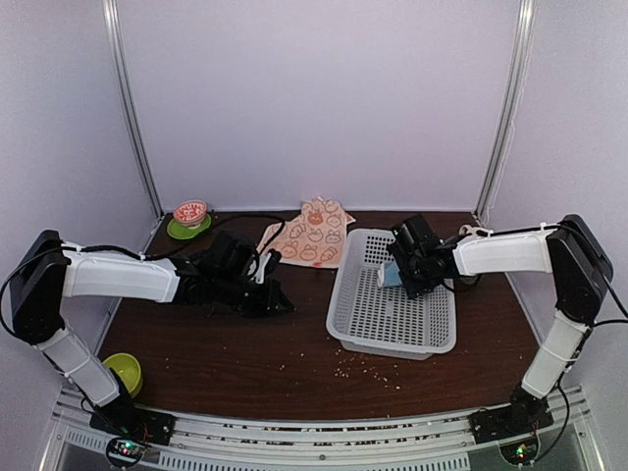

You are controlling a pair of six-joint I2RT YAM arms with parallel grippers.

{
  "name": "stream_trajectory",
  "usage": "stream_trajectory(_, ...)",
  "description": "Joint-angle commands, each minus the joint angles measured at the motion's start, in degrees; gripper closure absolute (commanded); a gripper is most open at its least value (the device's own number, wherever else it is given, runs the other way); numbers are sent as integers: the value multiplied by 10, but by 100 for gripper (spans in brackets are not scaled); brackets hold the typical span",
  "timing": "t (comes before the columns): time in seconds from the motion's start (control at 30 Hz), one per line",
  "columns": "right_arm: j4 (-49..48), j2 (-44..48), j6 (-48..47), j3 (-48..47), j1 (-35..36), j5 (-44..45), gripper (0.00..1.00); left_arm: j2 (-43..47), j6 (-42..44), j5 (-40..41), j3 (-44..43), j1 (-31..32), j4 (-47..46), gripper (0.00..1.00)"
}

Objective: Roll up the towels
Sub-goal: Place the towel in the bin, then adjust the towel in the bin.

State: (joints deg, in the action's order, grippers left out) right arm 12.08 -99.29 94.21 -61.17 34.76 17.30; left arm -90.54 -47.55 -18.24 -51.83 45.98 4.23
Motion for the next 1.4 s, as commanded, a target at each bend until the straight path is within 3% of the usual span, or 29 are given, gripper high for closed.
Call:
stream_trajectory(0.0,-14,21,18,36,-7,7,12,-9,-4,-8,-3,7,-26,96)
stream_trajectory(0.27,-58,-12,37,42,-10,-2,39,-13,-1,-8,-10,8,-21,96)
stream_trajectory(0.5,-64,-45,46,25,-13,-10,44,-23,1,-11,-16,8,-18,96)
stream_trajectory(0.77,-131,-48,71,58,-16,27,68,-34,8,-15,-28,8,-9,97)
stream_trajectory(0.87,-145,-42,73,69,-17,40,72,-36,8,-15,-29,8,-9,97)
stream_trajectory(1.1,-148,-54,59,51,-30,39,71,-43,6,-18,-32,8,-12,97)
stream_trajectory(1.37,-111,-37,19,34,-35,12,30,-41,6,-17,-31,9,-11,97)
